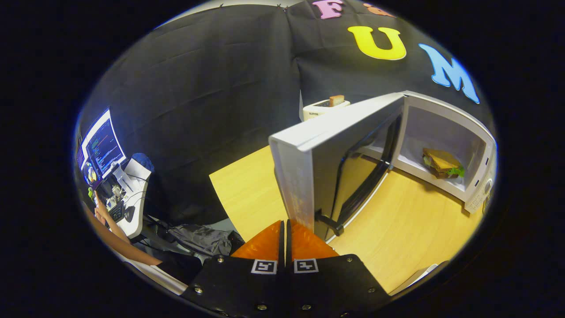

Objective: Open the microwave, put the food inside, and close the microwave door.

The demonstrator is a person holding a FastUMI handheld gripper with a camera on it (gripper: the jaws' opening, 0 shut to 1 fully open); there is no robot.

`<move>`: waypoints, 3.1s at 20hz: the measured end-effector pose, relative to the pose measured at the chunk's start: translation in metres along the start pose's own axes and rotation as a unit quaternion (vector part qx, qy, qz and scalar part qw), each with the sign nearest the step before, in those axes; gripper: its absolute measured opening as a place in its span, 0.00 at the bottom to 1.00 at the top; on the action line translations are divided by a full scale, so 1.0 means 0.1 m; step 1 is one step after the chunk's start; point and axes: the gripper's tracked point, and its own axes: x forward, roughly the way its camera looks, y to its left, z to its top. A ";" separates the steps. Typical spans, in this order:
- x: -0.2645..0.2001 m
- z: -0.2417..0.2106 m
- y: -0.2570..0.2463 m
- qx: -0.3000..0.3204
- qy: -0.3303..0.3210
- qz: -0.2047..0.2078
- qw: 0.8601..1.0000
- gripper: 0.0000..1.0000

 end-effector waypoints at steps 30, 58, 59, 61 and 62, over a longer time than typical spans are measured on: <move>-0.43 0.04 -0.28 0.028 -0.034 -0.031 0.999 0.00; -1.18 -0.32 -1.96 0.176 -0.055 -0.198 0.963 0.00; -1.20 -0.32 -2.06 0.179 -0.057 -0.207 0.960 0.00; -1.23 -0.32 -2.24 0.185 -0.058 -0.222 0.956 0.00; -1.25 -0.33 -2.33 0.187 -0.059 -0.230 0.953 0.00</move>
